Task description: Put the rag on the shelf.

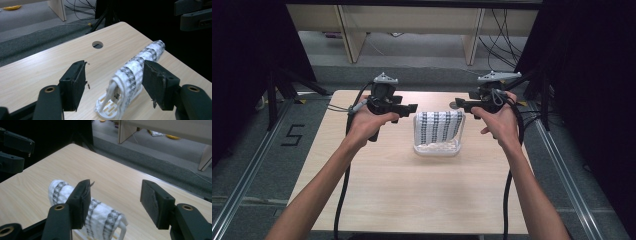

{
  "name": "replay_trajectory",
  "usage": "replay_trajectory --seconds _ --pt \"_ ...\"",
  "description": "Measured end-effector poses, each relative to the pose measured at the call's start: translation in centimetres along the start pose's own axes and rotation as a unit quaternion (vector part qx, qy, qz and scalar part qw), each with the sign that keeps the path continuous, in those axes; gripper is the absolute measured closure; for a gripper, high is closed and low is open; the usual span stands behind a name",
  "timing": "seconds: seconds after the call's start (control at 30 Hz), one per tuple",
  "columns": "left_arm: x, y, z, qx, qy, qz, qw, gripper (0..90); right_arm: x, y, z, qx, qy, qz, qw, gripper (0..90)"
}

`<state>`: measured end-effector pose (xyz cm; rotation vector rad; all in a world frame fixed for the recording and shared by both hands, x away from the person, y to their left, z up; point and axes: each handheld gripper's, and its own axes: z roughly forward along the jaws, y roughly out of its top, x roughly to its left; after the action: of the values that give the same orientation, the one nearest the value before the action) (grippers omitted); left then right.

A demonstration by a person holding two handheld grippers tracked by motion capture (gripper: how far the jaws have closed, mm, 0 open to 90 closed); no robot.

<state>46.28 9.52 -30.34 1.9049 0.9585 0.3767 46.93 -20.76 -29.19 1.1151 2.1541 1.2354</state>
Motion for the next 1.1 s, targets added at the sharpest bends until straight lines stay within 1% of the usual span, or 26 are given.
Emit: replay_trajectory --seconds 0.03,0.07,0.1,0.13,0.17,0.2,0.27,0.3,0.33,0.37,0.4,0.5,0.53,0.6,0.63,0.77,0.8,0.83,0.87,0.9,0.93,0.97,1.0,1.03,1.07,1.1 --pt "-0.2 -0.2 -0.2 -0.002 -0.003 0.002 1.0 33.9 0.2 -0.1 -0.2 0.006 -0.001 0.001 1.0 41.9" --pt "-0.3 -0.3 -0.4 -0.003 -0.008 0.002 1.0 33.4 0.4 -0.2 -0.4 0.004 0.003 0.002 1.0 41.3" --pt "-0.4 -0.5 -0.6 -0.005 -0.012 0.002 0.9999 32.6 0.5 -0.4 -0.6 0.004 0.0 -0.004 1.0 40.6" --pt "-0.6 -0.7 -0.9 -0.007 -0.015 0.002 0.9999 32.2 0.6 -0.6 -0.7 0.001 0.003 -0.008 1.0 39.8" --pt "-0.8 -0.9 -1.1 -0.011 -0.017 -0.002 0.9998 31.6 0.8 -0.7 -0.9 0.0 0.005 -0.002 1.0 39.2" --pt "-0.8 -1.2 -1.3 -0.009 -0.019 0.003 0.9998 31.1 0.9 -0.9 -1.1 0.002 0.003 -0.008 1.0 39.0" --pt "-1.0 -1.7 -1.7 -0.015 -0.023 0.001 0.9996 30.7 1.1 -1.4 -1.3 -0.006 0.01 -0.008 0.9999 38.7" --pt "-1.2 -2.0 -1.9 -0.017 -0.023 0.0 0.9996 30.5 1.2 -1.7 -1.6 -0.002 0.009 -0.012 0.9999 38.4" --pt "-1.2 -2.3 -2.2 -0.014 -0.023 0.005 0.9996 30.3 1.3 -1.9 -1.6 -0.007 0.013 -0.011 0.9998 37.8" --pt "-1.3 -2.6 -2.3 -0.018 -0.024 0.0 0.9995 30.2 1.4 -2.2 -1.7 -0.007 0.012 -0.015 0.9998 37.5" --pt "-1.4 -2.9 -2.4 -0.017 -0.025 0.002 0.9995 30.1 1.6 -2.4 -1.9 -0.002 0.009 -0.012 0.9999 37.0" --pt "-1.5 -3.7 -2.9 -0.02 -0.027 0.001 0.9994 29.3 1.9 -3.3 -2.1 0.0 0.013 -0.009 0.9999 36.3" --pt "-1.5 -3.9 -3.0 -0.022 -0.028 -0.002 0.9994 29.3 1.8 -3.5 -2.2 -0.002 0.016 -0.016 0.9997 36.2" --pt "-1.5 -4.3 -3.2 -0.022 -0.03 0.001 0.9993 28.8 2.0 -4.0 -2.3 -0.007 0.018 -0.014 0.9997 35.9" --pt "-1.6 -4.5 -3.4 -0.02 -0.032 0.001 0.9993 28.6 2.1 -4.2 -2.5 -0.002 0.019 -0.013 0.9997 35.6" --pt "-1.7 -5.2 -3.6 -0.022 -0.034 0.001 0.9992 27.1 2.4 -4.9 -2.7 -0.008 0.025 -0.013 0.9996 34.3" --pt "-1.7 -5.4 -3.7 -0.02 -0.034 0.003 0.9992 26.0 2.5 -5.1 -2.8 -0.009 0.026 -0.017 0.9995 34.1" --pt "-1.8 -5.6 -3.7 -0.019 -0.034 0.004 0.9992 25.3 2.7 -5.3 -2.9 -0.008 0.029 -0.01 0.9995 33.8" --pt "-1.8 -5.7 -3.8 -0.015 -0.034 0.003 0.9993 25.0 2.7 -5.4 -2.8 -0.011 0.032 -0.019 0.9992 33.4" --pt "-1.9 -5.9 -3.7 -0.019 -0.038 0.002 0.9991 24.1 2.8 -5.6 -2.8 -0.014 0.036 -0.014 0.9991 32.9" --pt "-1.9 -6.1 -3.7 -0.02 -0.04 0.003 0.999 22.9 2.9 -5.8 -2.9 -0.014 0.033 -0.017 0.9992 32.6" --pt "-2.0 -6.3 -3.8 -0.019 -0.041 0.004 0.999 22.1 3.1 -6.0 -2.9 -0.012 0.038 -0.015 0.9991 32.3" --pt "-2.0 -6.4 -3.9 -0.015 -0.04 0.006 0.9991 21.7 3.2 -6.1 -3.0 -0.011 0.038 -0.014 0.9991 32.0" --pt "-2.0 -6.5 -3.9 -0.019 -0.04 0.007 0.999 21.1 3.1 -6.3 -2.8 -0.021 0.043 -0.022 0.9986 31.7" --pt "-2.1 -6.7 -3.9 -0.02 -0.041 0.006 0.999 20.5 3.4 -6.4 -3.0 -0.012 0.04 -0.013 0.999 31.6" --pt "-2.1 -6.8 -4.0 -0.017 -0.04 0.008 0.999 20.2 3.4 -6.5 -3.0 -0.016 0.042 -0.014 0.9989 31.6"
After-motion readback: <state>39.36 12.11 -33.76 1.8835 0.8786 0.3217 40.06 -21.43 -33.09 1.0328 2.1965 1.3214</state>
